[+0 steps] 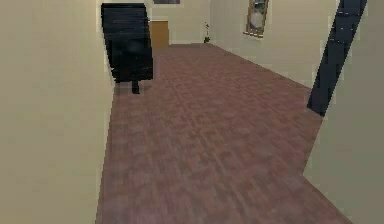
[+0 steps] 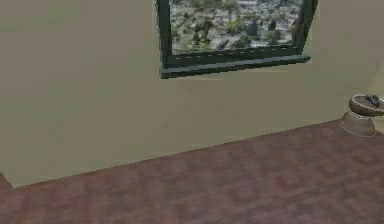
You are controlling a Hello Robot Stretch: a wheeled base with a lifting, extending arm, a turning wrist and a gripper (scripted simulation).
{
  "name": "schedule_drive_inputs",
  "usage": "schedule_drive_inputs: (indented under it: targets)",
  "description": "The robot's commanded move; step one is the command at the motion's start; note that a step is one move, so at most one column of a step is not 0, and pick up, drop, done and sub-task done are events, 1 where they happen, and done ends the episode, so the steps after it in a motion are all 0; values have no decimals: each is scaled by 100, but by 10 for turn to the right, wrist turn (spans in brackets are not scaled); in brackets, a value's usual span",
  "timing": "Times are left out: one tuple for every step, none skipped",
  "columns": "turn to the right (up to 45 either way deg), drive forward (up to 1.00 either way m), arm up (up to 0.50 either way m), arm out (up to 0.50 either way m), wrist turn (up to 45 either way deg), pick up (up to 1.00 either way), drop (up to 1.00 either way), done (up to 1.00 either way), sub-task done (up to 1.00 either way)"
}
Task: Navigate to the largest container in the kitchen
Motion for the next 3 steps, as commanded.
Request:
schedule_drive_inputs:
  targets:
    - [-30, 0, 0, 0, 0, 0, 0, 0, 0]
    - [0, 100, 0, 0, 0, 0, 0, 0, 0]
    - [0, 100, 0, 0, 0, 0, 0, 0, 0]
